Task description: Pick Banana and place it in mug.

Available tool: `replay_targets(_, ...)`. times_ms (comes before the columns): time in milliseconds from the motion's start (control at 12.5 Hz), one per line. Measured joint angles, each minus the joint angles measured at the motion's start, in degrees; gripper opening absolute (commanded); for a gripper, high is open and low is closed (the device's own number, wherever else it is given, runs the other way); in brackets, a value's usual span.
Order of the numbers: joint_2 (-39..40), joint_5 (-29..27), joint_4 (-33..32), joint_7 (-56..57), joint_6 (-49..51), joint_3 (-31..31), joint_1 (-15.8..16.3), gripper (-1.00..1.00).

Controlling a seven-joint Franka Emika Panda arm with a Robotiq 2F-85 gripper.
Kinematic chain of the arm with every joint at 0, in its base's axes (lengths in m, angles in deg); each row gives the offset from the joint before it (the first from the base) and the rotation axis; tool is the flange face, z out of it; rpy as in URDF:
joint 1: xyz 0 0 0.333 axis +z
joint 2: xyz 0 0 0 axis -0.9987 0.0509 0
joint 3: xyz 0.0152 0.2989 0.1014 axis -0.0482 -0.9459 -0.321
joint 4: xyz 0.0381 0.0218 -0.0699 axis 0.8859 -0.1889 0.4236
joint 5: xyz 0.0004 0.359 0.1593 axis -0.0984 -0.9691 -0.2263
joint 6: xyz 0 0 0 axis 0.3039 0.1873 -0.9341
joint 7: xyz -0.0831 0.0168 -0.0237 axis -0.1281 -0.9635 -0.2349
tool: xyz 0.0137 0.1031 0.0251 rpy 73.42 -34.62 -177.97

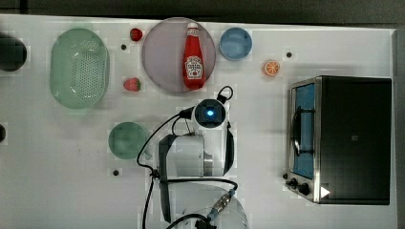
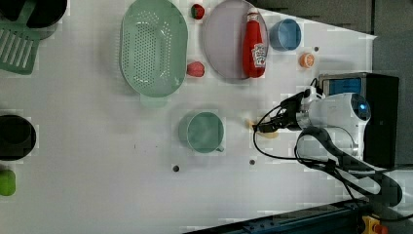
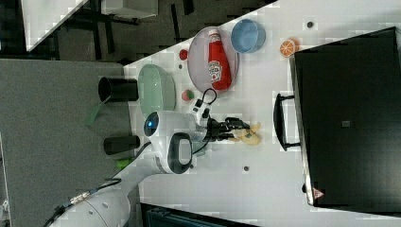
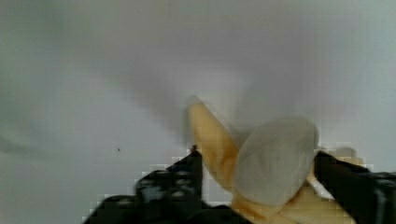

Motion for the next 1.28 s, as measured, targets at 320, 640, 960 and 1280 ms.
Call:
replay_targets(320, -0.29, -0.43, -1.12, 0.22, -1.57, -0.16, -1.75, -0.57)
replay_targets(640, -3.89, 0.72, -3.69, 1.01, -0.39, 0.12, -1.90, -0.57)
replay_targets(960, -20.24, -0.55, -2.24, 1.01, 11.30, 3.12, 0.07, -0.57)
replay_targets(1280, -33.94, -0.11, 9.51, -1.90, 32.37, 2.34, -2.39, -0.56)
